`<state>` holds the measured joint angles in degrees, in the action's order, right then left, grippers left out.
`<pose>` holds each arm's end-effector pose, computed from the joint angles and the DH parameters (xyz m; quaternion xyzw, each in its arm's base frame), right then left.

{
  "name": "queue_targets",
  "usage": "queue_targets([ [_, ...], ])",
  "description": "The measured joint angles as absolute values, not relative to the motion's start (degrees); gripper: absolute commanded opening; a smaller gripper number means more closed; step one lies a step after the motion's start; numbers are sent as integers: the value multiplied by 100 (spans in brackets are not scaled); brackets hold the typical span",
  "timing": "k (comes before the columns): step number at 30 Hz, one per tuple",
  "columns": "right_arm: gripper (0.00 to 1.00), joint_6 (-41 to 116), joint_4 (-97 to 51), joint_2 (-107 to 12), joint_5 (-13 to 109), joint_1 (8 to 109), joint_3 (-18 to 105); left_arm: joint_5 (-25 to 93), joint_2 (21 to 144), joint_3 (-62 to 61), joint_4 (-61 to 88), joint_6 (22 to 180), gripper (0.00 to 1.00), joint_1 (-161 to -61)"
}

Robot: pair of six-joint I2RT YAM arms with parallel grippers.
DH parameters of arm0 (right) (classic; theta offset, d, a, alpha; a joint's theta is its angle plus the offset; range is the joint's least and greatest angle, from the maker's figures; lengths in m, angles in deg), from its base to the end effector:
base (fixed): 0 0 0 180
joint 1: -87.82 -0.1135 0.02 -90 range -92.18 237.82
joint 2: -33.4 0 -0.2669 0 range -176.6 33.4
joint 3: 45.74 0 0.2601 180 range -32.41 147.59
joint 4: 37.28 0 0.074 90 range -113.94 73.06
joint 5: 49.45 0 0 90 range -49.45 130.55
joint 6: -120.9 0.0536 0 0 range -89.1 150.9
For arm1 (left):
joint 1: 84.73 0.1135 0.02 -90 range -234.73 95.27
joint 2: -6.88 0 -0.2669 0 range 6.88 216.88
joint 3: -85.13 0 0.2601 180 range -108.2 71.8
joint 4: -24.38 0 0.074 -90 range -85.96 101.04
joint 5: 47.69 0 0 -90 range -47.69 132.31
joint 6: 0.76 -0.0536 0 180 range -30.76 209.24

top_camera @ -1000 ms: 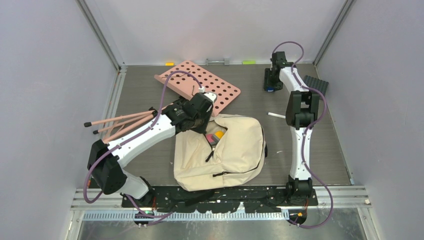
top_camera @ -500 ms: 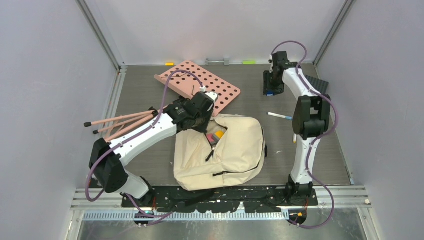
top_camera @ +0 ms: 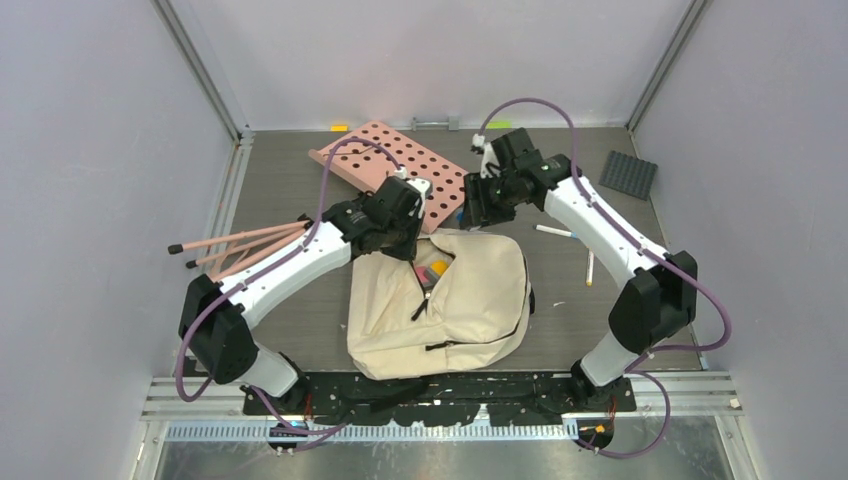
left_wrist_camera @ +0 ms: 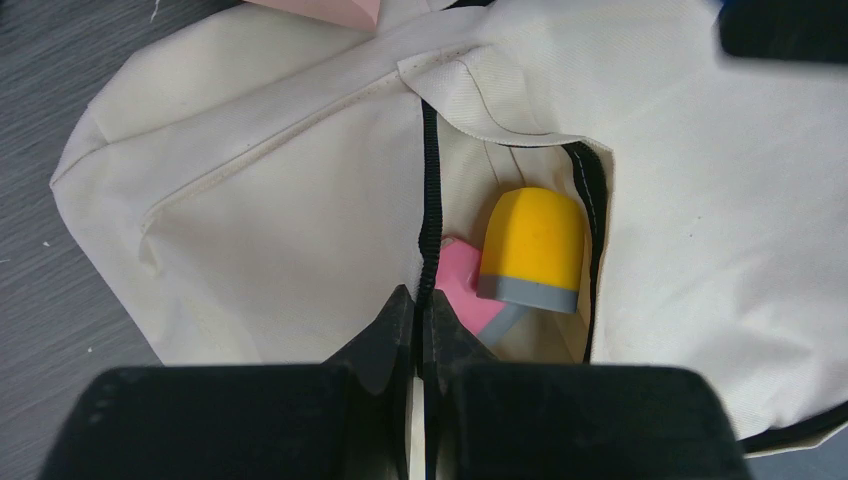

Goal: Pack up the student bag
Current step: Place the stationery in the student bag.

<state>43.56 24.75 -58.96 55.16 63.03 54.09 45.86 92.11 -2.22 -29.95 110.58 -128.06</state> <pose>0.3229 0.1640 0.3114 -0.1383 0.9354 0.2116 0.2470 0.2466 -0.2280 0.2883 0.1705 0.9302 -0.1484 0.2892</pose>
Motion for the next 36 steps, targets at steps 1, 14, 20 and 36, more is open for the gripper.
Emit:
queue_targets([
  [1,16,4442,2497,-5900,5628,6147,5368,4547,9215,-222,-2980,11096,0,-12793],
  [14,16,4793,2571,-6359,6419,4825,5169,4348,9209,-155,-2877,11476,0,-12732],
  [20,28,4813,2564,-6687,6393,4666,5169,4335,9148,-85,-2844,11601,0,-12708],
  [36,73,5102,2108,-6676,6119,4694,5051,4361,9062,-28,-2857,11649,0,-12697],
])
